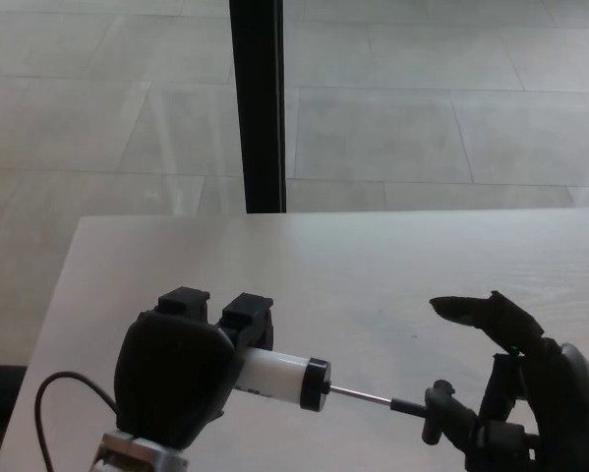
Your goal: The robot uses its left hand to lift the air pump kept on the middle of the desk and use the right hand to pull out the handle
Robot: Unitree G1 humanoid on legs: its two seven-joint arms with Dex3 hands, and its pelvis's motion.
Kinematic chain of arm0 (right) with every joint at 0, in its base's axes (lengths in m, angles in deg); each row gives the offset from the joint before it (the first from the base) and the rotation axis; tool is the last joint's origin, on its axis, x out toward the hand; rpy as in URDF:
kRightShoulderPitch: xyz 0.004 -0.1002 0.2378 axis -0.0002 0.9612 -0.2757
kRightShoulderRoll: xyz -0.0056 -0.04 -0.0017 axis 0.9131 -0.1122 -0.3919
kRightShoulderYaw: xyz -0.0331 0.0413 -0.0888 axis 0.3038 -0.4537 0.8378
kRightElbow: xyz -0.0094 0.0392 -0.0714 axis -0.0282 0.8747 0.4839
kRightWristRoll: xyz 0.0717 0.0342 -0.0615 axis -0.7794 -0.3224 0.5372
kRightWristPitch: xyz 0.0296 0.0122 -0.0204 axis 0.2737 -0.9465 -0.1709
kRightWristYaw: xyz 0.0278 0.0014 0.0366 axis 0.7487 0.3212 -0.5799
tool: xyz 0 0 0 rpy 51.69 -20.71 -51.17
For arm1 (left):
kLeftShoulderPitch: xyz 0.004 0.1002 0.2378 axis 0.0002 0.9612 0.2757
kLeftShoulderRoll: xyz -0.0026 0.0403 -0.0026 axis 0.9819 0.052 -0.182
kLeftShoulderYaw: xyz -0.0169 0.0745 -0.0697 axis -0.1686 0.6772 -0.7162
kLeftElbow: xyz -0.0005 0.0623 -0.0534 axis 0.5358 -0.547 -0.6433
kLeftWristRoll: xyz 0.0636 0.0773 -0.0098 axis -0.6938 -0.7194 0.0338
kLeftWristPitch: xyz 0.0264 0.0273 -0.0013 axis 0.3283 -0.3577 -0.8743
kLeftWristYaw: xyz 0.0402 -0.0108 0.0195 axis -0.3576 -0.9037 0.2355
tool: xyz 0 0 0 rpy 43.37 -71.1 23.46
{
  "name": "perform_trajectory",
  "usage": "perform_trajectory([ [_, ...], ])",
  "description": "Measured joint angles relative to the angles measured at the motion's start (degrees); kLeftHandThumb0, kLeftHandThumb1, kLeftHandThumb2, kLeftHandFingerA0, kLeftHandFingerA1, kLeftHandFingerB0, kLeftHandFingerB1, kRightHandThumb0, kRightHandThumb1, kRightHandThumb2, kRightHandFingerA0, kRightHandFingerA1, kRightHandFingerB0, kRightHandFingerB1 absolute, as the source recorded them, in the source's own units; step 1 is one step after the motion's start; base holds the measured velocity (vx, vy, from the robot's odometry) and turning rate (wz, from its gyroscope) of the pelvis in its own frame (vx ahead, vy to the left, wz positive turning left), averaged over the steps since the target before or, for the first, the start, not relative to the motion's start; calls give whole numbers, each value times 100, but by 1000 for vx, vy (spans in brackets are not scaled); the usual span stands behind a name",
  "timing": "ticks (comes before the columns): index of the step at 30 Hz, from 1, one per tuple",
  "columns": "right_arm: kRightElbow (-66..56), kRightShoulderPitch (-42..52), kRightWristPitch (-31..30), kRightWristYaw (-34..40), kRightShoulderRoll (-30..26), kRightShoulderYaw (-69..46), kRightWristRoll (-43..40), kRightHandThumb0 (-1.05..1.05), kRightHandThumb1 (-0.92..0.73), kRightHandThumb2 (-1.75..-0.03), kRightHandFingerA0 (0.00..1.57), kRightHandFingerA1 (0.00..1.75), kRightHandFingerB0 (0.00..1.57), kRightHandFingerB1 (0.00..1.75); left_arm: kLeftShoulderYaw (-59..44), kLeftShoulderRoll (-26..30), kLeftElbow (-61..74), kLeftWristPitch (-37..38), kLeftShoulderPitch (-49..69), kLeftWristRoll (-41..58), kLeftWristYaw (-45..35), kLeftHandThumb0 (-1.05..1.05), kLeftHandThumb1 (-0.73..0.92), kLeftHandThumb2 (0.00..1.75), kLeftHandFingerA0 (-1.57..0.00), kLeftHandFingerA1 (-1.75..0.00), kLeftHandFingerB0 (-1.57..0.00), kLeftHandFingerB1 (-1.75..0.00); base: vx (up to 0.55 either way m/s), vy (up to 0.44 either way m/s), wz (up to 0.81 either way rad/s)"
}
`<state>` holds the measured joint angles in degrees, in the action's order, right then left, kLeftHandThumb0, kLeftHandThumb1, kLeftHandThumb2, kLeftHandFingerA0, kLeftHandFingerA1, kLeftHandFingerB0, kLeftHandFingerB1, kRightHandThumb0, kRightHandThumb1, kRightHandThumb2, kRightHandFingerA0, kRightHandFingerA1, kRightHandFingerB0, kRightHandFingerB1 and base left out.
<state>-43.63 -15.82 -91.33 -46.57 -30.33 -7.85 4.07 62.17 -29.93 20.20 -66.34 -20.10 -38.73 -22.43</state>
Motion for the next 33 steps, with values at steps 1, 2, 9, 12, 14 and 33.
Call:
perform_trajectory([
  [1,-23,3,-38,-75,-55,33,1,-61,-69,-61,93,152,31,32,1,-11,0,0,-13,0,0,-10,50,117,-81,-175,-65,-160,0,0,0],
  [2,-53,9,-97,-199,-138,76,3,-62,-69,-61,92,150,30,32,3,-29,-1,0,-26,-1,0,-12,55,114,-78,-175,-62,-160,0,0,0],
  [9,-151,33,-339,-680,-422,180,-30,-71,-51,-90,109,140,36,50,1,-99,1,0,-41,37,-33,-11,52,116,-80,-175,-67,-157,0,0,0],
  [12,-149,33,-372,-767,-439,191,-57,-49,-63,-64,93,157,47,38,5,-102,2,-6,-74,7,-34,-10,50,117,-81,-175,-69,-157,0,0,0],
  [14,-106,33,-357,-763,-412,190,-63,-37,-70,-66,94,168,66,49,5,-106,3,-7,-87,6,-34,-9,49,117,-80,-175,-68,-157,0,0,0],
  [33,236,-3,132,173,123,4,147,-33,-66,-102,86,175,64,170,6,-135,0,-7,-98,-8,-31,-10,49,118,-81,-175,-68,-156,0,0,0],
])
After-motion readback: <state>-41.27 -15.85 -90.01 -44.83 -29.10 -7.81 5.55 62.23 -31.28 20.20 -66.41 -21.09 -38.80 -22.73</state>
